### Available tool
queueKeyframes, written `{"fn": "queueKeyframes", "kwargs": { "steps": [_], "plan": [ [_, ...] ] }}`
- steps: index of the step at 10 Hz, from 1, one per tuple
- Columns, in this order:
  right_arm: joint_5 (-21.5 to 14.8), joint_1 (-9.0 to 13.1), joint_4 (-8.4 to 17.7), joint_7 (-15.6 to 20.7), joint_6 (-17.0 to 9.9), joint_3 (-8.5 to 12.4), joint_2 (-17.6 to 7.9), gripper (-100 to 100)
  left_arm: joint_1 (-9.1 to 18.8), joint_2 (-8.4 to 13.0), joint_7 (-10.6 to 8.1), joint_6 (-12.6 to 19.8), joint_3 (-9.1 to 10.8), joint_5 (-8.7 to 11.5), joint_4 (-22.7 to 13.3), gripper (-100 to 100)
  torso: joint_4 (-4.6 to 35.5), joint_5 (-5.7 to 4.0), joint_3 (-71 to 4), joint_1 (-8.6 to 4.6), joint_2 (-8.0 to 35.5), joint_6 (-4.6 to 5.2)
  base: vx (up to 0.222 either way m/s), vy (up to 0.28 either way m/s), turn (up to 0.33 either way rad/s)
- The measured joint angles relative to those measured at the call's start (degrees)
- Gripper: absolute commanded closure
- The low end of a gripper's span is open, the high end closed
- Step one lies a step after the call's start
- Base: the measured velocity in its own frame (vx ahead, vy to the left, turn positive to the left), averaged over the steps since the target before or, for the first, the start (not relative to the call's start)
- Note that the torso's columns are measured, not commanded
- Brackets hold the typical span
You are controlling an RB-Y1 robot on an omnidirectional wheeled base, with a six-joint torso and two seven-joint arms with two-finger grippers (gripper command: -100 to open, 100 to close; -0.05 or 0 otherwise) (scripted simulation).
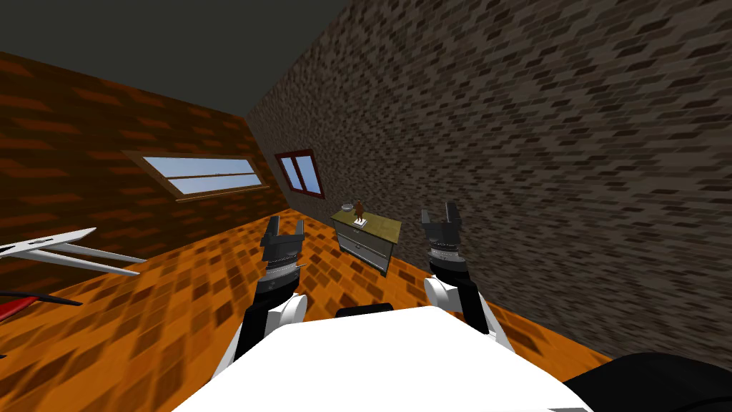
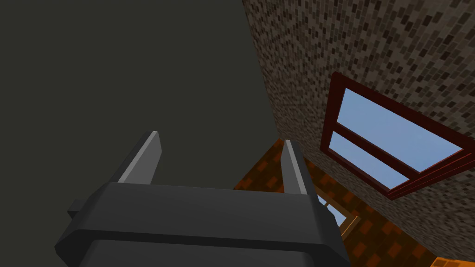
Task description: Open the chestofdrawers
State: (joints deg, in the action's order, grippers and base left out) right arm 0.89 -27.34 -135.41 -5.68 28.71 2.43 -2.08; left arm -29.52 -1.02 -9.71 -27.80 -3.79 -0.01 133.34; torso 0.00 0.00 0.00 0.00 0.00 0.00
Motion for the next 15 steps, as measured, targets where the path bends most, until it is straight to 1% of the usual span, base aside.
{"fn": "queueKeyframes", "kwargs": {
  "steps": [1,2,9,10,11,12,15],
  "plan": [
    [0.00,0.00,0.00,0.00,0.00,0.00,0.00,0,0.00,0.00,0.00,0.00,0.00,0.00,0.00,0,2.35,0.00,-4.67,0.00,2.32,0.00,0.000,0.000,0.000],
    [0.00,0.00,0.00,0.00,0.00,0.00,0.00,0,0.00,0.00,0.00,0.00,0.00,0.00,0.00,0,6.00,0.00,-12.00,0.00,5.97,0.00,0.000,0.000,0.000],
    [0.00,0.00,-0.02,0.00,0.01,0.00,0.00,0,0.00,0.00,0.00,-0.01,0.00,0.00,0.02,0,35.37,0.00,-70.73,0.00,35.39,0.00,0.000,0.000,0.000],
    [0.00,0.00,-0.02,0.00,0.01,0.00,0.00,0,0.00,0.00,0.00,-0.01,0.00,0.00,0.02,-100,39.60,0.00,-79.19,0.00,39.62,0.00,0.018,0.002,-0.024],
    [0.00,0.00,0.00,0.00,0.00,0.00,0.00,0,0.33,0.93,0.03,-0.14,0.04,0.05,-0.65,-100,41.48,0.01,-83.16,0.02,41.51,0.01,0.040,0.015,-0.044],
    [0.00,-0.01,0.01,0.00,0.00,0.00,0.00,0,0.64,2.10,0.12,-0.38,-0.02,0.09,-1.47,-100,42.02,0.02,-84.31,0.06,41.98,0.00,0.046,0.030,-0.038],
    [0.00,-0.01,0.01,0.00,0.00,0.00,0.00,0,1.96,5.61,0.53,-1.90,-0.33,0.31,-5.54,-100,42.26,0.00,-84.62,0.00,42.20,0.00,0.074,0.026,-0.065]
  ]
}}
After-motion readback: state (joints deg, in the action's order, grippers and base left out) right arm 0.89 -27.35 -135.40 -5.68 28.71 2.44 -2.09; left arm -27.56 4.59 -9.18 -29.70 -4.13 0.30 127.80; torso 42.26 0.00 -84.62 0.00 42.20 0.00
